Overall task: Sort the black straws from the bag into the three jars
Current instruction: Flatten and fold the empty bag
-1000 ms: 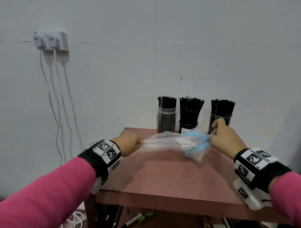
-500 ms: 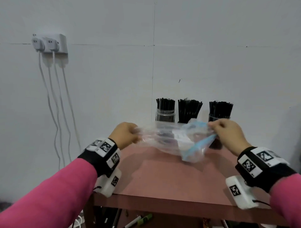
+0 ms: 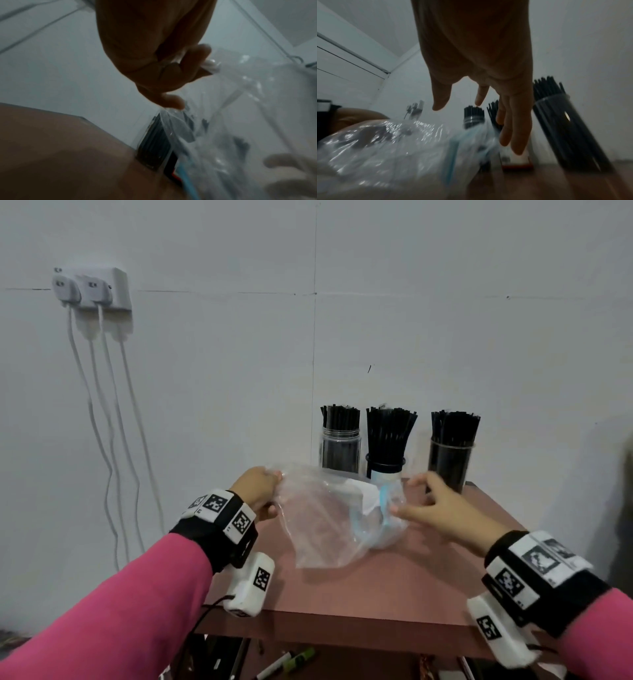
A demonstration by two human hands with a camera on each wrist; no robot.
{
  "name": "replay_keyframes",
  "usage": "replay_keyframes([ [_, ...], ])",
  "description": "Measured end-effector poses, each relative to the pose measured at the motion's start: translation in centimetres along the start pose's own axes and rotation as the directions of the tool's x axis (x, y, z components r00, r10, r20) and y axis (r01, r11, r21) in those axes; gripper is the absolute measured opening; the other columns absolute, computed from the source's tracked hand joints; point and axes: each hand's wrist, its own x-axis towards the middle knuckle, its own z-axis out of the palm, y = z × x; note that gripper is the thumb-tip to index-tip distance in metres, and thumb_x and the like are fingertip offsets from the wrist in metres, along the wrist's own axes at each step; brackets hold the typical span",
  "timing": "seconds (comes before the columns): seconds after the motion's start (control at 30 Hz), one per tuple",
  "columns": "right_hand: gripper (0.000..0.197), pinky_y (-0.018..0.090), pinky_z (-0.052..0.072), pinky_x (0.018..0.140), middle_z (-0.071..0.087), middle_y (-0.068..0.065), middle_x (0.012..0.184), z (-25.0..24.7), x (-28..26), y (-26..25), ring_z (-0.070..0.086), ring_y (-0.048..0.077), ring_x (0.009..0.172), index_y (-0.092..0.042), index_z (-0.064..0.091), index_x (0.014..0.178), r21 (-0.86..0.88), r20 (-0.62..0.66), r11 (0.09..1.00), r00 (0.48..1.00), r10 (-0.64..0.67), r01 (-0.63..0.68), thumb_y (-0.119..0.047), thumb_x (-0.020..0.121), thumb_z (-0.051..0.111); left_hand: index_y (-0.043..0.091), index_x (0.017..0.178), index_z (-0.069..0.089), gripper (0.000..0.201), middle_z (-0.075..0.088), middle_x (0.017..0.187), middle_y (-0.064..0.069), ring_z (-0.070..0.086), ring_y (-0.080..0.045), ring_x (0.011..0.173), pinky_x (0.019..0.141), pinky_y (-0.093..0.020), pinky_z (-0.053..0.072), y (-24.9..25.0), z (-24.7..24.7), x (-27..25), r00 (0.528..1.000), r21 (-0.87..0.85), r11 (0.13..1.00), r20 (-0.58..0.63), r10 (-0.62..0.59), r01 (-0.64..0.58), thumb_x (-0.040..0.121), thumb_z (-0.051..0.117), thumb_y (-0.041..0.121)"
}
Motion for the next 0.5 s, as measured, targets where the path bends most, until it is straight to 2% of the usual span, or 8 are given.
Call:
replay_keyframes([
  [0.1,0.047,0.024,0.045,0.052,0.053,-0.001,0.086,1.8,-0.3,0.5,0.053,0.014,0.063,-0.027,0.047,0.113,-0.162,0.121,0.987,0.992,0.018,0.002,-0.041,0.079,0.076,0.008,0.099,0.050,0.007,0.049,0.071,-0.008,0.050,-0.013,0.043,0.034,-0.015,0.038,-1.1,0.0,0.3,0.998,0.028,0.998,-0.001,-0.055,0.055,0.099,0.049,0.015],
  [0.17,0.041,0.029,0.049,0.056,0.052,0.001,0.081,2.4,0.0,0.5,0.053,0.016,0.061,-0.023,0.051,0.110,-0.162,0.087,0.987,0.996,0.017,-0.003,-0.033,0.079,0.077,0.005,0.131,0.038,0.044,0.056,0.099,-0.017,0.063,-0.025,0.073,0.039,-0.025,0.049,-0.7,-0.3,-0.1,0.994,-0.142,0.987,-0.072,-0.081,0.070,0.097,0.056,0.027],
  [0.23,0.031,0.029,0.051,0.057,0.054,0.003,0.081,2.5,0.5,0.5,0.056,0.016,0.060,-0.021,0.054,0.106,-0.121,0.002,0.993,1.000,0.014,-0.014,-0.026,0.082,0.073,0.021,0.146,0.021,0.063,0.045,0.131,-0.020,0.061,-0.036,0.098,0.060,-0.040,0.059,0.1,-0.9,-1.0,0.992,-0.181,0.983,-0.116,-0.044,0.023,0.096,0.054,0.040],
  [0.27,0.025,0.028,0.053,0.058,0.056,0.003,0.082,2.4,0.6,0.5,0.059,0.018,0.061,-0.021,0.055,0.103,-0.094,-0.040,0.995,0.999,0.019,-0.022,-0.023,0.083,0.070,0.028,0.146,0.020,0.063,0.046,0.127,-0.017,0.059,-0.035,0.100,0.072,-0.045,0.058,0.5,-1.2,-1.9,0.994,-0.064,0.998,-0.107,0.020,-0.027,0.095,0.052,0.045],
  [0.33,0.013,0.035,0.058,0.066,0.061,0.003,0.086,2.1,1.0,0.6,0.066,0.023,0.066,-0.020,0.059,0.096,-0.038,-0.107,0.999,0.994,0.018,-0.022,-0.020,0.085,0.065,0.035,0.138,0.033,0.052,0.048,0.115,-0.009,0.056,-0.029,0.100,0.078,-0.046,0.056,0.7,-1.6,-3.5,0.986,0.251,0.956,-0.019,0.165,-0.155,0.093,0.051,0.051],
  [0.4,0.003,0.041,0.060,0.072,0.066,0.007,0.083,1.9,1.2,0.4,0.069,0.025,0.064,-0.017,0.063,0.089,0.035,-0.139,0.999,0.990,0.007,-0.002,-0.016,0.086,0.062,0.037,0.131,0.045,0.044,0.047,0.122,-0.003,0.056,-0.024,0.098,0.075,-0.042,0.057,0.5,-1.3,-4.9,0.971,0.475,0.851,0.184,0.154,-0.225,0.090,0.057,0.049],
  [0.43,0.004,0.040,0.060,0.071,0.068,0.009,0.080,1.8,1.2,0.2,0.068,0.024,0.060,-0.015,0.065,0.085,0.059,-0.143,0.998,0.990,-0.004,0.013,-0.015,0.087,0.062,0.037,0.132,0.046,0.047,0.049,0.123,-0.003,0.058,-0.022,0.094,0.078,-0.042,0.058,0.1,-1.1,-5.3,0.953,0.524,0.816,0.284,0.101,-0.242,0.089,0.061,0.046],
  [0.5,0.012,0.039,0.060,0.071,0.069,0.009,0.075,1.9,1.3,-0.1,0.066,0.020,0.058,-0.010,0.068,0.079,0.074,-0.136,0.997,0.991,-0.017,0.028,-0.014,0.088,0.061,0.036,0.134,0.044,0.054,0.052,0.116,-0.006,0.061,-0.021,0.083,0.084,-0.041,0.057,-0.5,-0.4,-5.7,0.927,0.479,0.846,0.372,0.046,-0.234,0.086,0.069,0.037],
])
